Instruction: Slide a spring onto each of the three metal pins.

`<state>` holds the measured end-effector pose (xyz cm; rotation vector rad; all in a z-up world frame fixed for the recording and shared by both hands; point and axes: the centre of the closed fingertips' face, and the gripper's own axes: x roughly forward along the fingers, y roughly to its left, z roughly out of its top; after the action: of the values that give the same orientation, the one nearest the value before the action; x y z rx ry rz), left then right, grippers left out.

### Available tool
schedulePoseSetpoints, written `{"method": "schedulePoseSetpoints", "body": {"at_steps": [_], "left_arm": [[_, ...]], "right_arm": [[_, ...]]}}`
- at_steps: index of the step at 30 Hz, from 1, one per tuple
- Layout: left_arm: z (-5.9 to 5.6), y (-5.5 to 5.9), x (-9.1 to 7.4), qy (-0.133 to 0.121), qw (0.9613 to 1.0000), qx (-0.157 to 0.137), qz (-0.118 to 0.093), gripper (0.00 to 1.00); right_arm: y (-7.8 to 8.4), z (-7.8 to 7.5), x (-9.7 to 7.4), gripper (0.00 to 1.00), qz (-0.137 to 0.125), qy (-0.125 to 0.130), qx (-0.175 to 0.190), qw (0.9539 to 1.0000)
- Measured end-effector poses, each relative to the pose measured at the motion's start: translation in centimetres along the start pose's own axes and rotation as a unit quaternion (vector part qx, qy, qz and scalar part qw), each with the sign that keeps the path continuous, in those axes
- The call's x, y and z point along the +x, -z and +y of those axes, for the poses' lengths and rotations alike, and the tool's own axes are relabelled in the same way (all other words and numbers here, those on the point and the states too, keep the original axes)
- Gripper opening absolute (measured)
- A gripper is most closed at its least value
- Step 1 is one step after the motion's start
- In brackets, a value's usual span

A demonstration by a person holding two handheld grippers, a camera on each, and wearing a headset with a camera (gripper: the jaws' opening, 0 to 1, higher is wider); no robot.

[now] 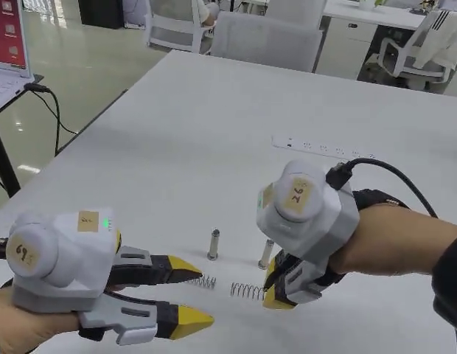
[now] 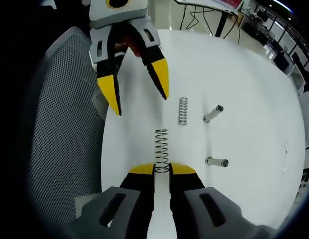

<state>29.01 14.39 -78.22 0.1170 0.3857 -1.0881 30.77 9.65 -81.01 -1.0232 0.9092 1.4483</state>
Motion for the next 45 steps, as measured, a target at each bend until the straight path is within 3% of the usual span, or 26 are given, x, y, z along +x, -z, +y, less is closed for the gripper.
{"method": "schedulePoseSetpoints", "body": {"at_steps": [19, 33, 45], "left_arm": [[-0.7, -0.8, 1.5, 0.050, 0.9987, 0.007, -0.010, 0.14], [-0.9, -0.7, 1.5, 0.048, 0.9988, 0.009, -0.005, 0.04], [-0.8, -0.6, 1.3, 0.041, 0.9991, 0.010, 0.000, 0.03]], "right_arm": [[-2.1, 1.4, -0.6, 0.07, -0.007, -0.010, -0.038, 0.9992], [-2.6, 2.0, -0.8, 0.07, -0.009, -0.013, -0.055, 0.9984], [-3.9, 1.8, -2.5, 0.07, -0.029, 0.003, -0.063, 0.9976]]}}
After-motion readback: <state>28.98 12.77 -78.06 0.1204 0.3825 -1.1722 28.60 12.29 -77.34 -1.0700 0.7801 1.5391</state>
